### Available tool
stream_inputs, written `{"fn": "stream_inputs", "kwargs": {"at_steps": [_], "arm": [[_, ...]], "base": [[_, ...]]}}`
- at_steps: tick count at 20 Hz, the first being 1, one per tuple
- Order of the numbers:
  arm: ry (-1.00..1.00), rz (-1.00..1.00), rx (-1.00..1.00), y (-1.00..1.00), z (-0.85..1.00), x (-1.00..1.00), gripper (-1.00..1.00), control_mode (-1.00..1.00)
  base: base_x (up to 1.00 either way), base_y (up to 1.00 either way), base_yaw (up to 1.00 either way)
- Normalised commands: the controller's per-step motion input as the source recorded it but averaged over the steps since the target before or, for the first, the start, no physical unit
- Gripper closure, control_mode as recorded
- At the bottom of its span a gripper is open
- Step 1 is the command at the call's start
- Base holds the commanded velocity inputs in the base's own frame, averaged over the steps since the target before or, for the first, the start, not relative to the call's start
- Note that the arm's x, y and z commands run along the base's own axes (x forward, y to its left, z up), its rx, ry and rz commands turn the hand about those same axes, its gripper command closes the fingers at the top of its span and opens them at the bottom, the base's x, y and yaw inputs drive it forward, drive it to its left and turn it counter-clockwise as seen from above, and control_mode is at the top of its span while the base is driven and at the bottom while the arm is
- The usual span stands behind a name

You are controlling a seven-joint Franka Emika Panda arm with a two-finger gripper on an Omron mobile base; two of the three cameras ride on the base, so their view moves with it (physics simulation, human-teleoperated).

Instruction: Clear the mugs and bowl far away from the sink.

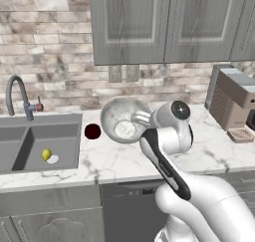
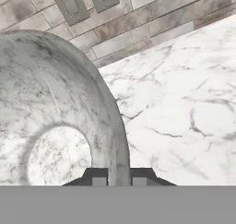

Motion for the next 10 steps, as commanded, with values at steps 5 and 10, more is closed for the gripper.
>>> {"fn": "stream_inputs", "kwargs": {"at_steps": [5,10], "arm": [[-0.09,0.00,0.00,-0.01,0.52,-1.00,1.00,-1.00],[-0.01,0.00,0.00,-0.04,0.57,-1.00,1.00,-1.00]], "base": [[0.00,0.00,0.00],[0.00,0.00,0.00]]}}
